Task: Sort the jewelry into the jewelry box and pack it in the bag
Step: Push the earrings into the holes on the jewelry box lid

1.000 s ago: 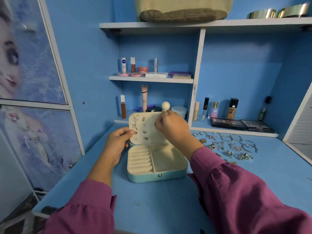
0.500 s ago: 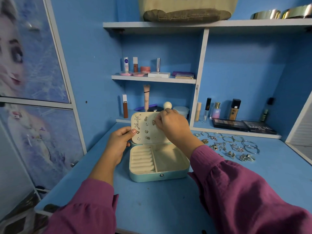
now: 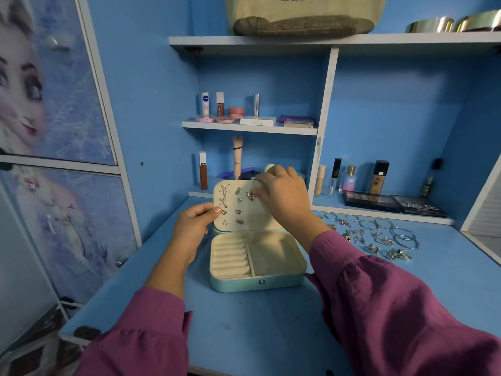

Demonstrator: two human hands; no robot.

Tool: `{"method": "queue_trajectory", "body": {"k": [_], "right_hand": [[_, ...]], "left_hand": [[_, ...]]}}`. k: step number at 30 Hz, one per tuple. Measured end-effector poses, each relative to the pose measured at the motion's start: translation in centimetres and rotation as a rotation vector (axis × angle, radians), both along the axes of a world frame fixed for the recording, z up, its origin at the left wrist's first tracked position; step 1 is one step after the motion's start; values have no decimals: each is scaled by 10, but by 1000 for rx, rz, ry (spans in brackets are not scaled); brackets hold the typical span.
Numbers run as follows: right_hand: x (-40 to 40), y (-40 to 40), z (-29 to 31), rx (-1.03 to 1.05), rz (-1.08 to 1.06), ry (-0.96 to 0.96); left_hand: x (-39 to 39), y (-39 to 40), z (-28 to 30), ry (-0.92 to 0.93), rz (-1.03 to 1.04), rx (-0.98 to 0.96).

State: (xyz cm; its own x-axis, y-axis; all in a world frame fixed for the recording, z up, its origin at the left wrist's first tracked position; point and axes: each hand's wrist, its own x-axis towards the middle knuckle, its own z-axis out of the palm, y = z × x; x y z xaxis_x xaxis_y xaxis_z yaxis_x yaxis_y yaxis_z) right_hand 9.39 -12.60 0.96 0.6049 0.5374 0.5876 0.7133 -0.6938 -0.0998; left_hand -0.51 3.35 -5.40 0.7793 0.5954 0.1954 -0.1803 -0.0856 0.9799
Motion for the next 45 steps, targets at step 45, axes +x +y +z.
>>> {"method": "queue_trajectory", "body": {"k": [45], "right_hand": [[-31, -54, -62, 75, 417, -409]], "left_hand": [[-37, -105, 24, 126, 112, -363]]}}
